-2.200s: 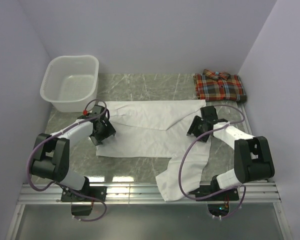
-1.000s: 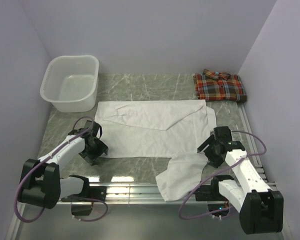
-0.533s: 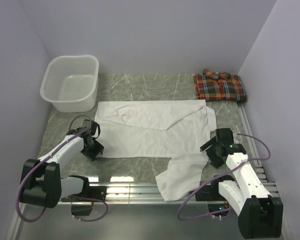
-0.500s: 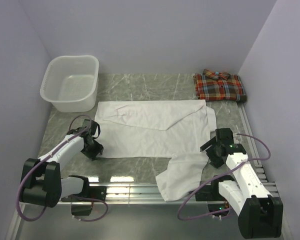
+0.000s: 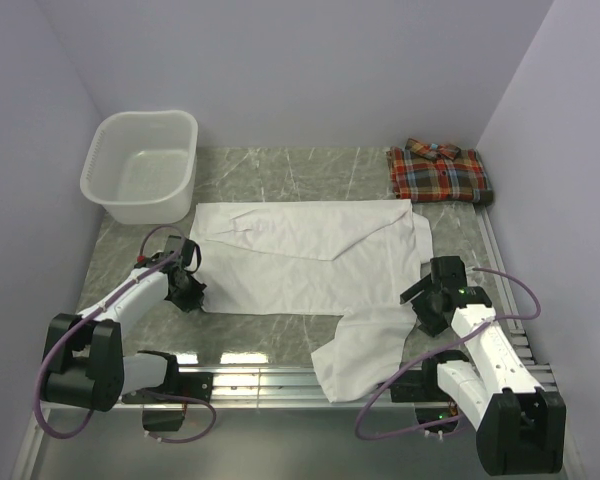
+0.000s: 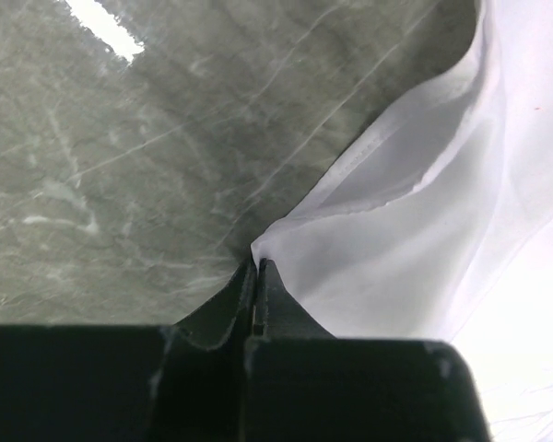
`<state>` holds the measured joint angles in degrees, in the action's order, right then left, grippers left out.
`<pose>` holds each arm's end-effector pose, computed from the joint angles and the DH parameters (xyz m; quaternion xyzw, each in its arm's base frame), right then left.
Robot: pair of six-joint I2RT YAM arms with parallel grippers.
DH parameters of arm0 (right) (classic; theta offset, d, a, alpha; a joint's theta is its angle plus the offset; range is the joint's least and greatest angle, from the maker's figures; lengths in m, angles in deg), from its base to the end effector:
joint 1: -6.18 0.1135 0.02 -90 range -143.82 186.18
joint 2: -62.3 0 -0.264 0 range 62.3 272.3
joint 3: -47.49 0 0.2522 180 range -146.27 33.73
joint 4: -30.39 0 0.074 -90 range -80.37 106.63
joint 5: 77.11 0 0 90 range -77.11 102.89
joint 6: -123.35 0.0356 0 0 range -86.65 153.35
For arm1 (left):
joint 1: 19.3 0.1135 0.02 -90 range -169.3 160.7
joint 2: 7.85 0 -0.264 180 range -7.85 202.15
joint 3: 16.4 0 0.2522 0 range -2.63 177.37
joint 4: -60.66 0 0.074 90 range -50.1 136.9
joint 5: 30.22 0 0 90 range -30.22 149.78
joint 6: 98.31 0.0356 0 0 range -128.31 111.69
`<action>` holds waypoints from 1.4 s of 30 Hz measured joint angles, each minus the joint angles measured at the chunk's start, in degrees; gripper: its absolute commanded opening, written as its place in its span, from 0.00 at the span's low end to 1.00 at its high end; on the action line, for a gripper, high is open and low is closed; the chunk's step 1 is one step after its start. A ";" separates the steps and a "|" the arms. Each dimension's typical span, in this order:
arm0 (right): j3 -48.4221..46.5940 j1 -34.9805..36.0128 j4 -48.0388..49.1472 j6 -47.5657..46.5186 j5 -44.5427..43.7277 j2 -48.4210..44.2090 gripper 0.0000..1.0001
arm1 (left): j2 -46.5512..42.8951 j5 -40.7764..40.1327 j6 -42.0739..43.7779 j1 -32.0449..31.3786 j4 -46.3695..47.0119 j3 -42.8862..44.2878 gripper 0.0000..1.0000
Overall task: Fold and stack the long sleeve shirts
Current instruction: Fold the shirt
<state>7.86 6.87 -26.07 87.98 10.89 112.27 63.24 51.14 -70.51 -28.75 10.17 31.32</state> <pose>0.1415 0.0005 0.1697 0.4473 0.8713 0.0782 0.1860 0.1945 -0.0270 0.1583 -0.4481 0.8798 -0.0215 0.1572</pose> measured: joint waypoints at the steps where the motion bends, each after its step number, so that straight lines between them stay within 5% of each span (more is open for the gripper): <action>1: 0.07 0.00 0.02 0.07 0.11 0.00 0.78 | 0.00 0.00 0.00 0.00 0.33 0.00 0.00; 8: 0.11 0.02 0.04 0.98 1.01 0.42 0.65 | -0.07 -0.02 0.00 0.00 0.98 -0.09 0.01; 24: -0.13 0.68 -2.03 -1.29 4.22 2.75 0.60 | -1.68 -0.85 -0.02 0.00 -0.66 -0.09 0.00; 27: -0.13 0.72 -1.99 -1.20 4.24 2.73 0.42 | -2.43 -1.05 -0.02 0.00 -0.96 -0.09 0.00; 28: -0.13 0.79 -1.97 -1.22 4.17 2.73 0.25 | -2.58 -1.20 -0.02 0.00 -1.09 -0.09 0.01; 31: -0.13 0.83 -2.03 -1.44 3.85 2.19 0.03 | -2.80 -1.66 0.00 0.00 -1.64 -0.09 0.00; 42: -11.13 0.83 -6.67 -6.01 0.00 1.09 0.00 | -4.83 -2.29 0.79 0.00 -6.54 3.85 0.00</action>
<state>-3.26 7.70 -32.73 81.97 10.89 113.36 58.41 48.84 -69.72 -28.75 3.63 35.17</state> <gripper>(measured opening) 0.008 0.019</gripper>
